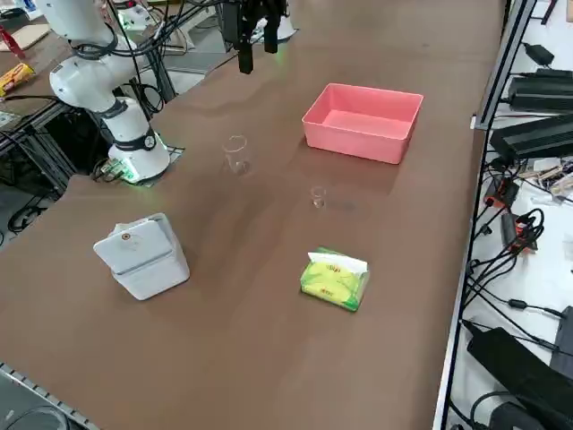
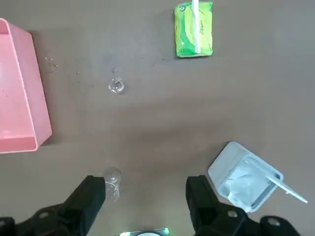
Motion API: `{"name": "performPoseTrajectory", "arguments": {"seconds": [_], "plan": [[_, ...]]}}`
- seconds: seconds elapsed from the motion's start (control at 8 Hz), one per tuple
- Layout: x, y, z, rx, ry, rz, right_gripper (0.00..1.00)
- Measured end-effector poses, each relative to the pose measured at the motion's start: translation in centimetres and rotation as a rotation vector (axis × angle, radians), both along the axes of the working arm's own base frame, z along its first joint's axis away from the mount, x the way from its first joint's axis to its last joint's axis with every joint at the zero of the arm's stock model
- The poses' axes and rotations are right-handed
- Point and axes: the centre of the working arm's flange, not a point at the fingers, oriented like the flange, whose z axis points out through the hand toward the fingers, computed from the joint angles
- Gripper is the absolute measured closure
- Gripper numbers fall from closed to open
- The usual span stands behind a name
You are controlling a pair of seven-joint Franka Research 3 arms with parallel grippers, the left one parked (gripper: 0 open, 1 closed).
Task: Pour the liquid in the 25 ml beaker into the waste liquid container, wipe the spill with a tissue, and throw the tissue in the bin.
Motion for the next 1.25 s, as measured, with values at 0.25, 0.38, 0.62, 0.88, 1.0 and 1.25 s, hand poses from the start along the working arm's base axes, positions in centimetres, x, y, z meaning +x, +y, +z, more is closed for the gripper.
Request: {"name": "performPoseTrajectory", "arguments": {"seconds": [0.25,0.38,0.62,0.88,1.0,1.25], "plan": [[0.3,0.7,-0.4,0.000,0.004,0.002,0.00],[0.7,1.2,-0.7,0.001,0.000,0.011,0.00],[1.3,1.6,-0.8,0.002,-0.012,0.020,0.00],[1.5,1.7,-0.8,0.002,-0.015,0.023,0.00],[1.5,1.9,-0.7,0.002,-0.016,0.026,0.00],[1.5,2.2,-0.7,0.002,-0.017,0.032,0.00]]}}
